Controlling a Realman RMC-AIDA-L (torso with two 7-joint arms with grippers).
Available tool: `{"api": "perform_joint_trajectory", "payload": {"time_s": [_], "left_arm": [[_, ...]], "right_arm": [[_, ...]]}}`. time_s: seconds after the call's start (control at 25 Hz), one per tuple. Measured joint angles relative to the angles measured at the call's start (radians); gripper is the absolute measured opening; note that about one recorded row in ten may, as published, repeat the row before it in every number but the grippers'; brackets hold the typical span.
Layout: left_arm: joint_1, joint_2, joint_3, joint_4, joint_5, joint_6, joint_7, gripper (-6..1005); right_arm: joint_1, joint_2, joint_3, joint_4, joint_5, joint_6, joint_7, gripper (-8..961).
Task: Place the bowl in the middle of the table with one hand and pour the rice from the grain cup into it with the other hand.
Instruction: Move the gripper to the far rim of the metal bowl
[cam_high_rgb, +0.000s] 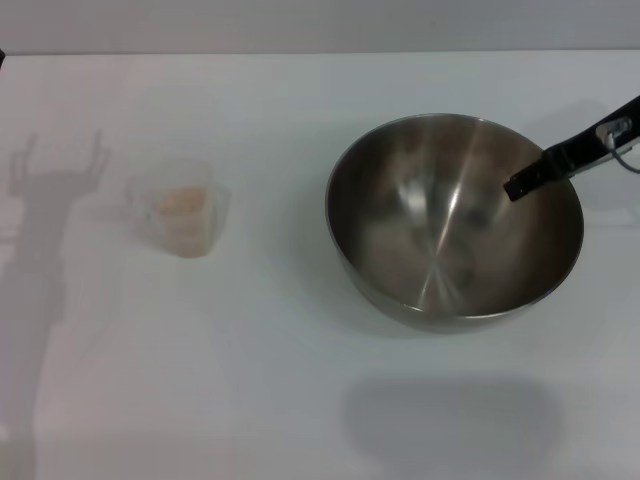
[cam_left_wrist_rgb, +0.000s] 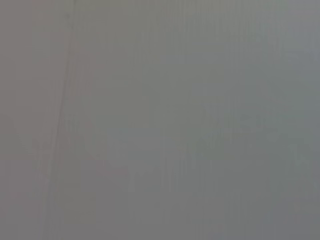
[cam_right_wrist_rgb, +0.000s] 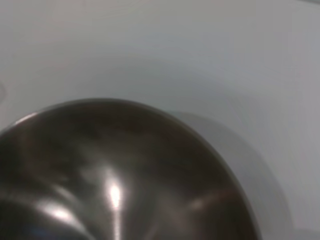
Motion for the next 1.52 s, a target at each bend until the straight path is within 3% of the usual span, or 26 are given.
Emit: {"api": "perform_joint_trajectory", "payload": {"time_s": [0.2, 0.44, 0.52, 0.76, 1.12, 1.52], "left_arm": [[0.002, 0.000, -0.011, -0.001, 0.000, 0.000, 0.000, 851], [0.001, 0.000, -0.012, -0.001, 0.000, 0.000, 0.000, 850], [0.000, 0.000, -0.012, -0.001, 0.000, 0.000, 0.000, 850], [0.000, 0.000, -0.014, 0.000, 0.000, 0.000, 0.000, 850], [-0.003, 0.001, -0.016, 0.000, 0.000, 0.000, 0.000, 849], [-0.002, 0.001, -0.020, -0.007, 0.003, 0.000, 0.000, 848]], "right_arm": [[0.001, 0.001, 0.003, 0.035, 0.003, -0.009, -0.003, 737], [0.002, 0.003, 0.001, 0.038, 0.002, -0.013, -0.004, 572], [0.001, 0.003, 0.003, 0.038, 0.002, -0.016, -0.004, 320], [0.000, 0.003, 0.005, 0.039, 0.004, -0.018, -0.009, 100], [-0.002, 0.002, 0.011, 0.053, 0.015, -0.034, -0.016, 47], [-0.010, 0.005, 0.086, 0.050, 0.187, -0.066, -0.104, 49]]}}
